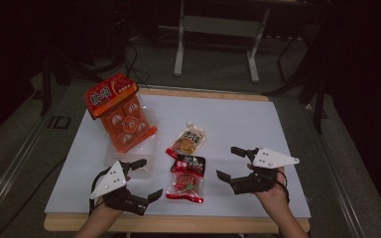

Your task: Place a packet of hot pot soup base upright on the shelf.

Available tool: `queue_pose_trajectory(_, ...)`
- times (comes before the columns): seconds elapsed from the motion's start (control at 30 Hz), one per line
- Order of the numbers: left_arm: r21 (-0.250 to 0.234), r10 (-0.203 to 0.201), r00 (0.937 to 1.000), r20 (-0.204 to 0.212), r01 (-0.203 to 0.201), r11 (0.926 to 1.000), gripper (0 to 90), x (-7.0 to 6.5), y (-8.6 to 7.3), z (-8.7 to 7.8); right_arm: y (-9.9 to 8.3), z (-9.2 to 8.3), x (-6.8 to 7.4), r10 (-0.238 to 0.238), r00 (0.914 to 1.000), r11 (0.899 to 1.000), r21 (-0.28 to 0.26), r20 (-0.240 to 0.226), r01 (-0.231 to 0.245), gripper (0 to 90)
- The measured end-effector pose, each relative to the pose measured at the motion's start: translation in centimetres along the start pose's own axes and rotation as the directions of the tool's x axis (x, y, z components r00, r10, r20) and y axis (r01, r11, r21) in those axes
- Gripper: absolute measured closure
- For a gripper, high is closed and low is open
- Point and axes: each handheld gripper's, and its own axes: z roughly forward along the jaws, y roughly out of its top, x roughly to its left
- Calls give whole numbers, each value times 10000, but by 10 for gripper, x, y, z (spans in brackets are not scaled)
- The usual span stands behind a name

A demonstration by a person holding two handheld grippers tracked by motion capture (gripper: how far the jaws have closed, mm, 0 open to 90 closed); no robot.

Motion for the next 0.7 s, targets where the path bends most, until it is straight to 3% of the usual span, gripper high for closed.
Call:
queue_pose_trajectory(0.13, 99, 50, 10000, 65, -50, 9999, 9, -3, -3, 3, -5, 11, -7, 226, 9993, 9997, 121, -295, -222, 108)
queue_pose_trajectory(0.3, 185, 63, 10000, 28, -63, 9998, 9, -3, -7, 5, -9, 23, -12, 175, 9994, 9986, 512, -311, -159, 108)
queue_pose_trajectory(0.7, 258, 147, 9999, -37, -146, 9996, 9, -1, -12, 6, -28, 57, -40, 323, 9989, 9907, 1331, -332, -276, 141)
